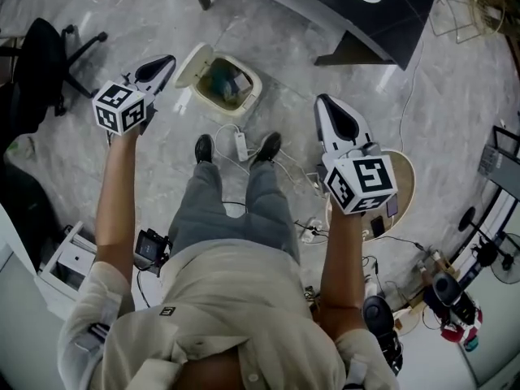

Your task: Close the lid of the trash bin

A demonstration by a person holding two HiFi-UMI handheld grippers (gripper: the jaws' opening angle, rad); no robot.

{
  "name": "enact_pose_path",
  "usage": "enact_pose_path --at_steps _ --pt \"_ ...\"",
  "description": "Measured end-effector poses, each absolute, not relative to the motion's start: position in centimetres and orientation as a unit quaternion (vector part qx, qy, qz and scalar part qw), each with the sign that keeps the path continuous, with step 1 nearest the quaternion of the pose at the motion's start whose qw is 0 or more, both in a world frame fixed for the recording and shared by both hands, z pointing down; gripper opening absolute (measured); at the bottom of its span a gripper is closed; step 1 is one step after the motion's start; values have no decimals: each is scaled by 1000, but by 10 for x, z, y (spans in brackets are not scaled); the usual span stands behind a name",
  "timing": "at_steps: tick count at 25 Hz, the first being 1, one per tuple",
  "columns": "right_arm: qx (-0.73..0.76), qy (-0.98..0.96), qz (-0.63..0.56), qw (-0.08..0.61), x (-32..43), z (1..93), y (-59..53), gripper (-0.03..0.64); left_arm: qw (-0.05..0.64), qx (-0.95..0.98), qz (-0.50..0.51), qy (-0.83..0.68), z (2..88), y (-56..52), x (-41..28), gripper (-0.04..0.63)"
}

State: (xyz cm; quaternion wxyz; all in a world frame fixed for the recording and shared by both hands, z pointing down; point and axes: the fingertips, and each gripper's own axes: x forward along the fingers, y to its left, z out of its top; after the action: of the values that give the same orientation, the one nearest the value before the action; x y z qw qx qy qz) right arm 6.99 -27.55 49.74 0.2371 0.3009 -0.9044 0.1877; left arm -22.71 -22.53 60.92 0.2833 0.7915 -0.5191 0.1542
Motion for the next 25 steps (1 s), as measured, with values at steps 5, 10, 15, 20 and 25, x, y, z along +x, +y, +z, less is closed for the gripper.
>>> enact_pose_path --at_steps 5,10,15,20,25 --pt "301 -901 200 241 68 522 -271 26 288 789 162 -517 636 -227 -230 17" --pt "300 -897 210 247 64 546 -266 26 295 782 168 -522 667 -229 -239 17" --pt "299 -892 221 257 64 572 -261 26 310 774 175 -524 704 -229 -244 17" --pt "299 -887 230 265 68 596 -256 26 329 765 186 -522 744 -227 -246 29" --pt "301 -882 239 272 72 615 -252 26 350 750 192 -527 778 -227 -253 96"
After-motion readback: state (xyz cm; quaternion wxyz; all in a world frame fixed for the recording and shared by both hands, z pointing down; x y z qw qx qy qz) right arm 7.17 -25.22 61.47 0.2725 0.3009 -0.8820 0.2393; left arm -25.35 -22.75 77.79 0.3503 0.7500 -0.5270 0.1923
